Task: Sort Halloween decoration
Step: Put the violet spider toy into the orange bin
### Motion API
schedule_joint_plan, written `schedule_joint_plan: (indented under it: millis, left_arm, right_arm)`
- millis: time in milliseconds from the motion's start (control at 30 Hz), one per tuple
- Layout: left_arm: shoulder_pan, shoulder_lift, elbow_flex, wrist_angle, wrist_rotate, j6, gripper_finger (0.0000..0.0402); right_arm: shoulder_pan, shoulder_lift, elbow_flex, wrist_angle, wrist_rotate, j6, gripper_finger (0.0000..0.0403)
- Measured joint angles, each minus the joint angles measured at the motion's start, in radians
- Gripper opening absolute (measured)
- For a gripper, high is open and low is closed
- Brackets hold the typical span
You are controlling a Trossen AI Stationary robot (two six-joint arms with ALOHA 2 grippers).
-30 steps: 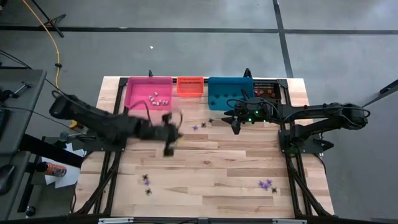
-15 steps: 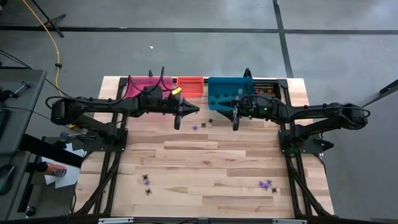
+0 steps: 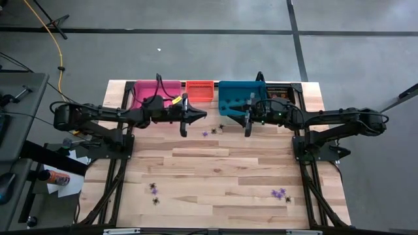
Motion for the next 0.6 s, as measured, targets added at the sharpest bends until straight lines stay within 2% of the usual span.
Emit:
schedule_joint_plan:
  millis: [200, 300, 433, 533, 600]
  left_arm:
    - [0.0, 0.0, 0.0, -0.012, -0.019, 0.002, 0.0]
    - [0.017, 0.0, 0.022, -0.06, -0.088, -0.011, 0.0]
    - [0.144, 0.014, 0.177, -0.343, -0.159, 0.014, 0.0]
    - [0.258, 0.096, 0.313, -0.578, -0.166, 0.064, 0.0]
    - [0.323, 0.174, 0.399, -0.677, -0.166, 0.07, 0.0]
  right_arm:
    - [0.0, 0.0, 0.0, -0.002, 0.0, 0.0, 0.0177]
    - [0.0, 0.0, 0.0, -0.002, 0.0, 0.0, 0.0177]
    - [0.0, 0.0, 0.0, -0.002, 0.001, 0.001, 0.0177]
    - [0.0, 0.0, 0.0, -0.003, 0.02, 0.001, 0.0177]
    - [0.0, 0.0, 0.0, -0.003, 0.025, 0.002, 0.0177]
